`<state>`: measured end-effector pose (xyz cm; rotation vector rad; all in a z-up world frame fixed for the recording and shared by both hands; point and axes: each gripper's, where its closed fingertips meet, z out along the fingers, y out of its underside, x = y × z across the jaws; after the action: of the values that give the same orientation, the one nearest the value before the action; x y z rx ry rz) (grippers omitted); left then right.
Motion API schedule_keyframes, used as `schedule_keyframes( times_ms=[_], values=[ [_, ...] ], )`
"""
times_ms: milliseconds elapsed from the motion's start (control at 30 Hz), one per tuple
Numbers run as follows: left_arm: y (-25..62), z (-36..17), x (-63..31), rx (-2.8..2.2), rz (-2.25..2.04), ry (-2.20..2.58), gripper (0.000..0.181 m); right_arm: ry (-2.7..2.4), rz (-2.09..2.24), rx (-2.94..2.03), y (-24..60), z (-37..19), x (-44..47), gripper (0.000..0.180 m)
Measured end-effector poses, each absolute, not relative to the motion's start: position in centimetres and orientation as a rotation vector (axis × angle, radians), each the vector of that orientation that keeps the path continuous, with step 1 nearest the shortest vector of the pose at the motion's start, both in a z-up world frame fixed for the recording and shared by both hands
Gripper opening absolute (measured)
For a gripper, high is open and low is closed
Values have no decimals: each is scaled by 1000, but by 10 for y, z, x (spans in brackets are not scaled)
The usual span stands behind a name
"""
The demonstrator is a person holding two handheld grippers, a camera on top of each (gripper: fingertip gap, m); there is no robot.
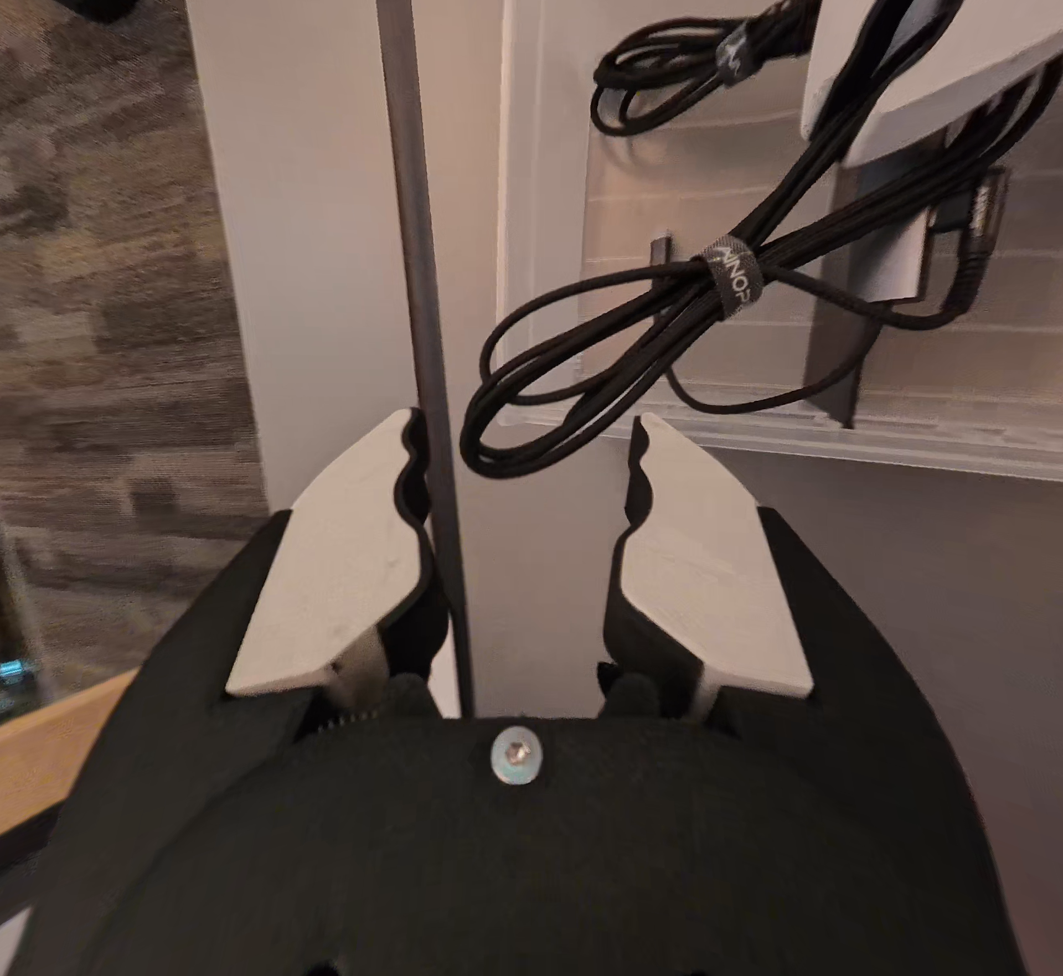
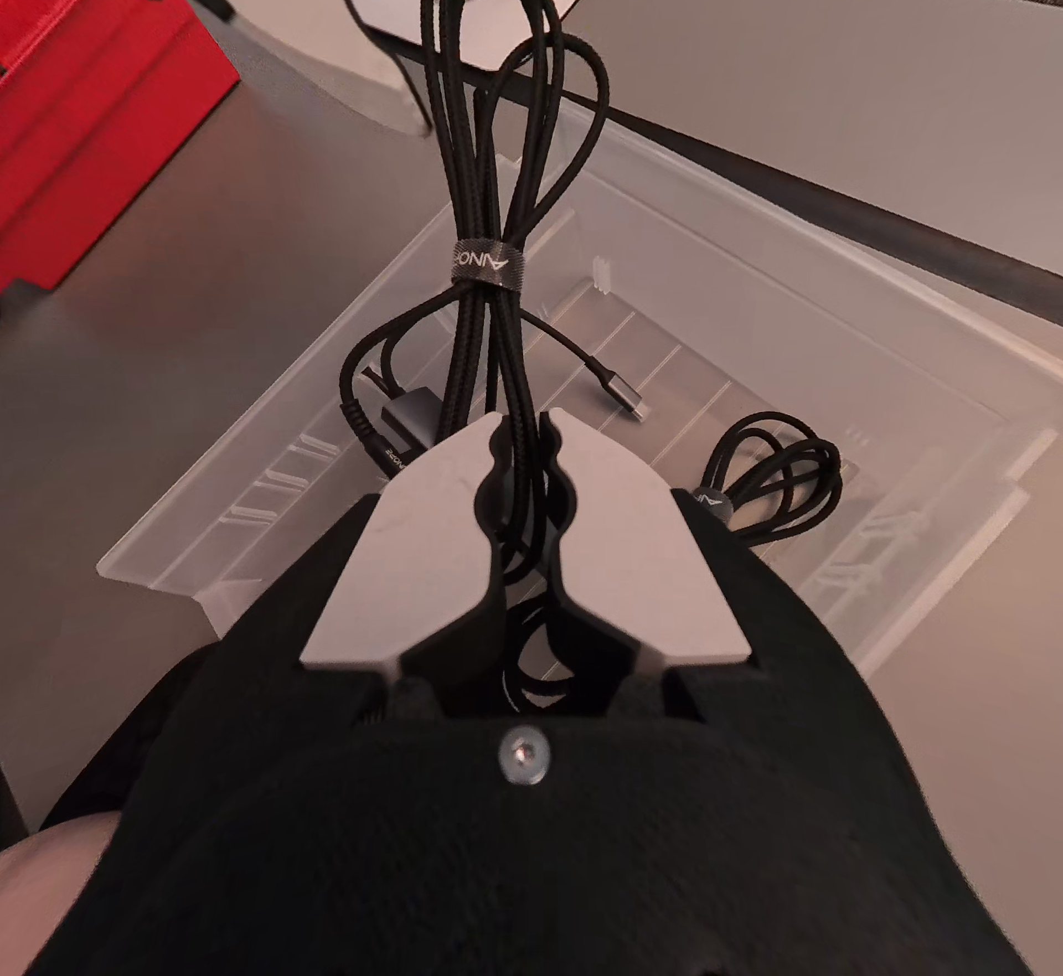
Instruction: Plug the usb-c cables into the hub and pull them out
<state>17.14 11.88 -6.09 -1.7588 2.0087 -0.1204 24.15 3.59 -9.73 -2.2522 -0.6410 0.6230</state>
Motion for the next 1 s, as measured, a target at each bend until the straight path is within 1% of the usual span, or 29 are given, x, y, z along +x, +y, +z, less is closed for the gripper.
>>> schedule_keyframes(
  times_ms=[133,167,200,233,367,467,533,700,733,800,867,1000],
  values=[
    [132,-58,168,-1878,-306,1825,60,-621,607,-2285,34,-98,245,10],
    [139,-59,169,-1900,-324,1765,56,-615,594,-2291,34,-99,246,10],
    [141,-60,170,-1909,-361,1729,47,-607,585,-2298,33,-99,248,10],
    [141,-60,173,-1906,-398,1706,45,-596,588,-2302,33,-99,249,10],
    [135,-63,180,-1897,-546,1689,41,-582,624,-2288,32,-98,249,9],
    [121,-64,179,-1892,-671,1754,46,-578,644,-2291,32,-98,249,9],
    [123,-58,176,-1882,-737,1719,40,-580,636,-2298,32,-99,248,10],
    [136,-26,176,-1800,-878,1548,36,-564,620,-2326,36,-102,248,11],
    [131,-19,180,-1766,-917,1539,35,-555,610,-2325,37,-102,248,13],
    [112,-12,192,-1711,-974,1576,34,-527,564,-2327,41,-102,254,30],
    [90,-24,203,-1710,-946,1690,32,-494,524,-2323,41,-98,262,38],
    [62,-75,209,-1774,-692,1994,24,-370,435,-2256,29,-71,290,39]
  ],
)
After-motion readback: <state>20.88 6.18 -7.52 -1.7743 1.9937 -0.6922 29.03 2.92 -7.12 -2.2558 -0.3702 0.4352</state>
